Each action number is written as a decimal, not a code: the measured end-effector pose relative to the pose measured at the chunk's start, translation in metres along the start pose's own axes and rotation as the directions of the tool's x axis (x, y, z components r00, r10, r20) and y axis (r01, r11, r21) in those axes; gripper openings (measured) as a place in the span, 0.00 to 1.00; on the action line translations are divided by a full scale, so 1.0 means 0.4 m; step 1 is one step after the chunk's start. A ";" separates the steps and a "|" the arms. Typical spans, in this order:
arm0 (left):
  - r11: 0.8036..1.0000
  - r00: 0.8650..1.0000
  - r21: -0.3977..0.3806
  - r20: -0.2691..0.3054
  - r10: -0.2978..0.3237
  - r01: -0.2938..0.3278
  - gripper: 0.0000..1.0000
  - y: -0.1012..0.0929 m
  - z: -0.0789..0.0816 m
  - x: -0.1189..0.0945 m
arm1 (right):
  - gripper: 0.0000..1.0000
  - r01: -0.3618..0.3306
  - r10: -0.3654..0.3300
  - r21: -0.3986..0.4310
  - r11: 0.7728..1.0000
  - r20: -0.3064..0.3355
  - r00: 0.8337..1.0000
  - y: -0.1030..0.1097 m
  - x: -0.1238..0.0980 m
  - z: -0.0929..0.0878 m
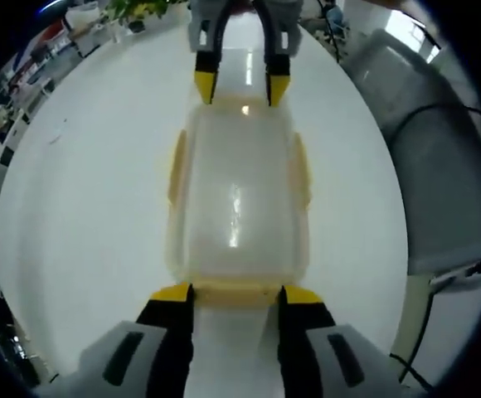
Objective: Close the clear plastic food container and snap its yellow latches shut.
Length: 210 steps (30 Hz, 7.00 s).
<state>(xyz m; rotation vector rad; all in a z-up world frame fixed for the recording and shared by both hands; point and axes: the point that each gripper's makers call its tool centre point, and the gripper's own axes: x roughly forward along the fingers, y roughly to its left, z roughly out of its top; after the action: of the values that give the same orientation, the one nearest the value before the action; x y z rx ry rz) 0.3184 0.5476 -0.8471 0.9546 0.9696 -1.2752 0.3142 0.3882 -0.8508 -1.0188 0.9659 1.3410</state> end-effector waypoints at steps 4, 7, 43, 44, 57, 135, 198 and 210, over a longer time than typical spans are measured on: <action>1.000 1.000 0.007 -0.003 -0.002 0.002 0.35 0.001 0.000 0.001 | 0.38 -0.006 0.006 0.010 1.000 0.004 1.000 0.000 -0.004 -0.002; 1.000 1.000 0.011 -0.003 -0.005 0.005 0.35 0.000 0.001 0.002 | 0.38 -0.009 0.009 0.014 1.000 0.003 1.000 0.000 -0.002 -0.002; 1.000 1.000 0.021 -0.024 -0.005 0.006 0.34 0.006 0.000 -0.042 | 0.37 -0.024 0.023 0.018 1.000 0.048 0.999 0.000 -0.044 0.026; 1.000 1.000 0.022 -0.023 -0.002 0.003 0.34 0.007 0.000 -0.047 | 0.37 -0.023 0.022 0.017 1.000 0.050 0.998 -0.002 -0.048 0.028; 1.000 1.000 -0.004 -0.017 0.019 -0.019 0.34 0.011 0.024 -0.103 | 0.37 -0.010 0.011 -0.011 1.000 0.078 0.997 -0.015 -0.107 0.042; 0.999 0.997 -0.017 0.065 -0.036 0.037 0.34 0.008 0.524 -0.002 | 0.37 -0.011 0.011 0.015 1.000 0.036 0.999 -0.028 -0.318 -0.422; 0.998 0.998 -0.032 0.033 -0.058 0.059 0.34 -0.014 0.576 0.033 | 0.38 -0.023 0.022 0.022 0.999 0.057 0.998 -0.013 -0.301 -0.494; 0.998 0.997 -0.017 0.044 -0.059 0.060 0.35 -0.014 0.574 0.033 | 0.38 -0.029 0.027 0.034 0.999 0.068 0.997 -0.008 -0.298 -0.493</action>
<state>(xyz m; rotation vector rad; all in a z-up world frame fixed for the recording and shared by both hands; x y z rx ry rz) 0.3239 0.3254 -0.7879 0.8856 0.9805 -1.3292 0.3216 0.1652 -0.7933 -0.9309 0.9532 1.3685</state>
